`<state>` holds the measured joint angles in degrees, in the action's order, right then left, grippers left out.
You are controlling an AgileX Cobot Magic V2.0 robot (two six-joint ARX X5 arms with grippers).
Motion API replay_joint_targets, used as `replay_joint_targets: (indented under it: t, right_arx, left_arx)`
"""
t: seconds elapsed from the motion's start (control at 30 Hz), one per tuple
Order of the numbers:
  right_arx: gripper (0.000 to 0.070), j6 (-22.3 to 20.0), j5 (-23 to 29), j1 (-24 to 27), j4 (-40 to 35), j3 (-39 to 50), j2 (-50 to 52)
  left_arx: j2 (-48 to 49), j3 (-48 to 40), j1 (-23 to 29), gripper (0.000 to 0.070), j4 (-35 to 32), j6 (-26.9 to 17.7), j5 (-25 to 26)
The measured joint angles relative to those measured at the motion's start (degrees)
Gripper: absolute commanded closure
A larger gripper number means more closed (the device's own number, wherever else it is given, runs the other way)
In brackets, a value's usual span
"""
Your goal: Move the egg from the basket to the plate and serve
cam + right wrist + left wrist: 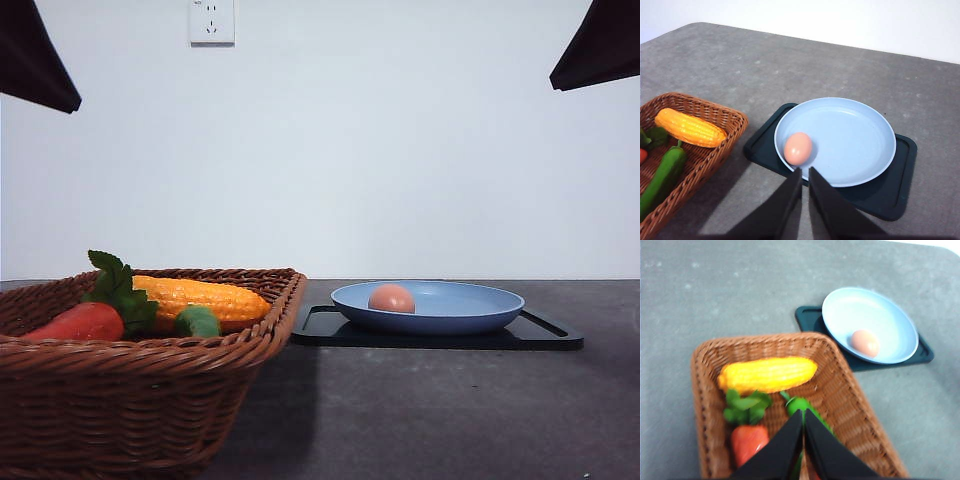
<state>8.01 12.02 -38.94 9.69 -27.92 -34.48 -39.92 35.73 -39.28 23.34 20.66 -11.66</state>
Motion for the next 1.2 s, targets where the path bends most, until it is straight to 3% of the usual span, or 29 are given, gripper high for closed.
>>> replay_joint_targets:
  t: [0.1, 0.2, 0.43, 0.67, 0.93, 1.2]
  right_arx:
    - [0.0700, 0.00, 0.01, 0.00, 0.00, 0.00, 0.00]
    - [0.0700, 0.00, 0.00, 0.00, -0.02, 0.00, 0.00]
    - [0.0700, 0.00, -0.01, 0.00, -0.02, 0.00, 0.00]
    - [0.0700, 0.00, -0.01, 0.00, -0.02, 0.00, 0.00]
    - [0.0700, 0.00, -0.01, 0.00, -0.04, 0.00, 0.00]
    - [0.0700, 0.00, -0.01, 0.00, -0.04, 0.00, 0.00]
  left_arx:
    - [3.92, -0.02, 1.24, 0.0700, 3.49, -2.04, -0.22]
    - [10.15, -0.73, 5.00, 0.0700, 1.46, -4.73, -0.42]
    - [25.10, -10.78, 20.95, 0.0700, -10.27, -9.75, -0.50]
    - [35.76, -21.81, 32.66, 0.0700, -11.63, -10.68, 0.02]
    - [39.71, -29.68, 38.58, 0.0700, -11.54, -11.47, 4.30]
    - [39.71, -32.71, 40.19, 0.0700, -11.56, -13.47, 10.12]
